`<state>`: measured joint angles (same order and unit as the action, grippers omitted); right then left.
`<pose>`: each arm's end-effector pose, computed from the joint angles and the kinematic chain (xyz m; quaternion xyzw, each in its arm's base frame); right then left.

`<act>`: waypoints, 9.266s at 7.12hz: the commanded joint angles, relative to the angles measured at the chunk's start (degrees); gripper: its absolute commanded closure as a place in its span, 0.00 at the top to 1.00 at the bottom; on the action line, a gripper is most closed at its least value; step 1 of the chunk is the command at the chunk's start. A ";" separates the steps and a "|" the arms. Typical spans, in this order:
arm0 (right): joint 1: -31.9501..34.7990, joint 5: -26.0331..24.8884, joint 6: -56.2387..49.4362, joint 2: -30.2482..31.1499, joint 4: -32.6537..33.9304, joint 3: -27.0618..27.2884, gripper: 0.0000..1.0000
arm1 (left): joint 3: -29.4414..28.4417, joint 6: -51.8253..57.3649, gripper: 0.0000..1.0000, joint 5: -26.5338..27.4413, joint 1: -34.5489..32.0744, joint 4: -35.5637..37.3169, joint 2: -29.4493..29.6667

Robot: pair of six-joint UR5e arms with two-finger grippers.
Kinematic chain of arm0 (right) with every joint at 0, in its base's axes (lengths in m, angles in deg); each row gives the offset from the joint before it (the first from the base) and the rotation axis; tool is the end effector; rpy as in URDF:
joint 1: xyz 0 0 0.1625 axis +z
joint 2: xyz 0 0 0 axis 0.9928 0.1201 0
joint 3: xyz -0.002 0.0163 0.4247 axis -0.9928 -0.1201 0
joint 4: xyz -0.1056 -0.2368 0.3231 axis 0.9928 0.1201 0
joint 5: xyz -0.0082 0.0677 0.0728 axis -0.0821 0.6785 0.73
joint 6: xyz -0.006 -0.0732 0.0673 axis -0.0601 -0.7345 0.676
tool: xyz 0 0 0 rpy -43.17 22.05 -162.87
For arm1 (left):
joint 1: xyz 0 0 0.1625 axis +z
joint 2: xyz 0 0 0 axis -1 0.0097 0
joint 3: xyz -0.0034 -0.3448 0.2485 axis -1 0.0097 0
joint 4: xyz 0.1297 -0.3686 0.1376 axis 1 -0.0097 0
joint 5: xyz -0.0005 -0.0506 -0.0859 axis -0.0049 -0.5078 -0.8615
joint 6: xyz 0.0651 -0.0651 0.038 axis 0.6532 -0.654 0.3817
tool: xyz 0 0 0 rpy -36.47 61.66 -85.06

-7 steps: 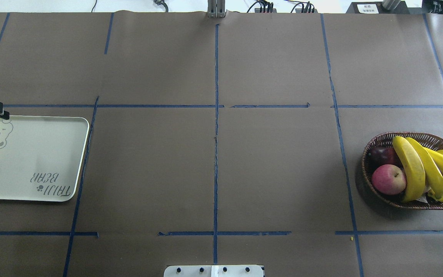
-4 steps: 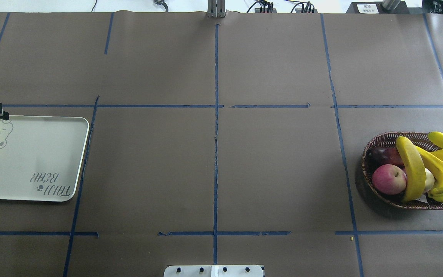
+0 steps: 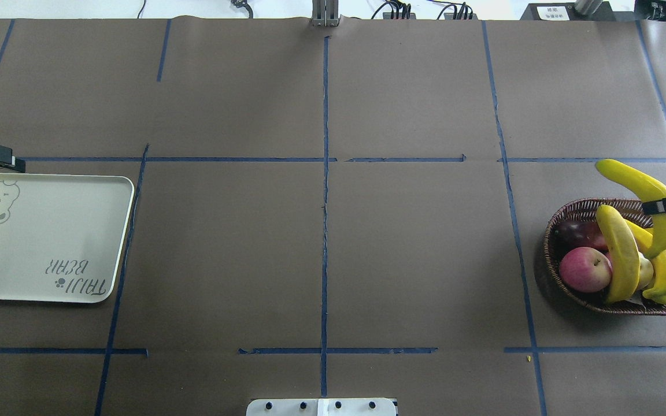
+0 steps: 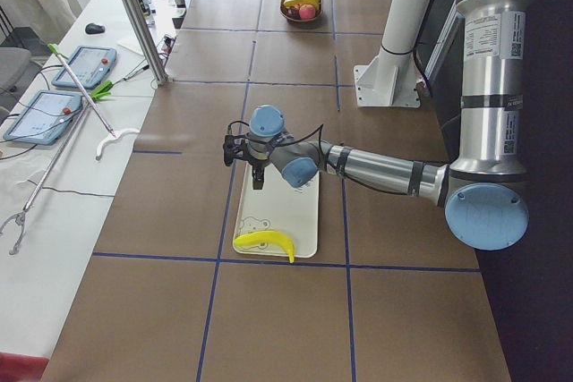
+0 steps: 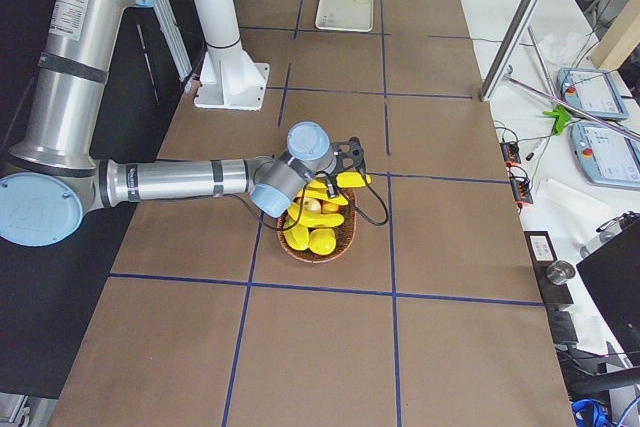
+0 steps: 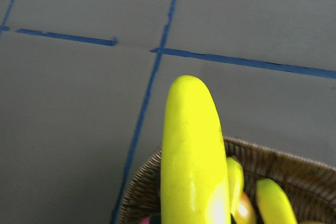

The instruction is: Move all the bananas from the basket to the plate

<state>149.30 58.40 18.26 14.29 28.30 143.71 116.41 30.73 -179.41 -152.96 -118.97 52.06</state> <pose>-0.1141 -0.4002 0.5013 0.1478 -0.5384 -0.0694 0.8267 0.1593 -0.4728 0.5024 0.0781 0.4898 -0.0802 0.8646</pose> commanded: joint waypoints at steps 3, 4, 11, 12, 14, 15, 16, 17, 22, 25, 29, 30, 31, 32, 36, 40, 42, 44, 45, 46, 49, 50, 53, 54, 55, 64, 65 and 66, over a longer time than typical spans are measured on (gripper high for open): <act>-8.80 0.74 22.32 -16.89 -0.83 0.09 0.05 | 3.84 -22.11 1.00 -0.55 7.43 -2.10 12.95; -11.24 -0.14 28.63 -21.17 -0.74 -0.35 0.03 | 4.12 -28.34 1.00 -0.37 9.35 -1.92 16.81; -34.46 -28.96 41.61 -39.47 4.40 -1.40 0.00 | 3.33 -64.94 1.00 11.37 22.70 -1.04 30.81; -35.43 -29.06 41.18 -42.11 7.40 -1.41 0.01 | 2.98 -65.66 1.00 11.49 23.86 0.00 31.86; -37.10 -29.15 40.82 -43.53 8.05 -1.32 0.01 | 2.89 -65.75 1.00 11.58 25.36 6.24 34.16; -37.20 -29.15 40.82 -43.80 8.05 -1.40 0.01 | 2.89 -65.84 1.00 11.58 25.98 6.34 34.25; -37.37 -29.15 40.82 -43.81 7.96 -1.32 0.02 | 2.81 -65.75 1.00 11.58 26.25 6.34 34.25; -37.46 -29.06 40.82 -43.89 7.87 -1.32 0.03 | 2.80 -65.75 1.00 11.58 26.51 6.34 34.16; -37.72 -29.06 40.91 -43.98 7.78 -1.32 0.60 | 3.07 -65.66 0.00 11.49 26.60 6.34 33.98; -37.38 -28.36 40.64 -43.46 8.13 -0.88 1.00 | 3.59 -65.66 0.00 11.49 26.51 6.34 33.46; -25.19 -11.95 40.12 -39.96 12.44 0.61 1.00 | 4.39 -64.61 0.00 11.41 24.06 6.69 27.32; -22.72 -9.31 38.20 -37.42 12.44 0.79 1.00 | 4.56 -59.82 0.00 11.32 22.48 8.17 24.69; -19.74 -6.50 35.92 -33.74 12.61 1.66 1.00 | 5.35 -53.68 0.00 11.40 21.34 12.54 23.01; -18.40 -6.39 32.24 -28.74 12.62 2.71 1.00 | 7.09 -48.92 0.00 11.49 20.54 17.19 20.65; -13.66 -7.62 7.22 -19.22 27.78 4.91 1.00 | 8.26 -27.03 0.00 12.90 18.61 23.30 9.22; -10.92 -7.62 -2.42 -16.65 32.48 5.71 1.00 | -0.60 -18.91 0.02 12.20 7.18 21.12 7.53; -11.09 -7.62 -2.42 -16.73 32.48 5.89 1.00 | -4.91 -18.91 0.04 12.11 6.74 11.24 3.17; -11.36 -8.05 -2.33 -16.65 32.57 5.98 1.00 | -9.74 -15.95 0.06 11.93 4.99 5.14 1.48; -11.44 -8.40 -2.33 -16.65 32.57 5.98 1.00 | -11.77 -15.05 0.10 9.67 4.02 0.85 -0.10; -11.53 -8.41 -2.33 -16.56 32.57 5.98 1.00 | -13.44 -14.95 0.15 9.30 3.92 -1.20 -0.99; -11.80 -8.85 -2.25 -16.56 32.65 5.98 1.00 | -18.47 -11.99 0.99 7.73 3.84 -10.17 -1.61; -11.62 -8.85 -2.25 -16.56 32.65 6.06 1.00 | -18.03 -9.70 1.00 2.75 -0.08 -9.57 -1.70; -10.57 -8.85 -2.33 -15.16 32.65 7.03 1.00 | -13.48 -9.59 1.00 -4.50 -5.57 -9.39 -1.44; -10.31 -8.85 -2.42 -12.63 32.65 8.69 1.00 | -9.71 -9.68 1.00 -4.50 -5.05 -7.56 -1.52; -10.56 -10.59 -3.73 -7.99 32.65 11.66 1.00 | -6.63 -9.68 1.00 -3.46 -4.95 -6.24 -1.18; -12.50 -22.38 -2.08 12.62 15.16 8.00 0.91 | -2.65 -10.29 1.00 -1.69 -3.63 -6.49 -1.70; -13.72 -22.47 0.71 11.14 15.16 6.95 0.88 | -2.73 -10.29 1.00 -1.69 -3.55 -6.49 -1.70; -15.82 -23.60 1.52 10.95 15.16 6.42 0.87 | -2.65 -10.29 1.00 -1.69 -3.46 -6.49 -1.70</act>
<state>135.50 35.69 18.13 25.92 43.44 150.99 113.73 20.44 -181.11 -156.50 -125.46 50.36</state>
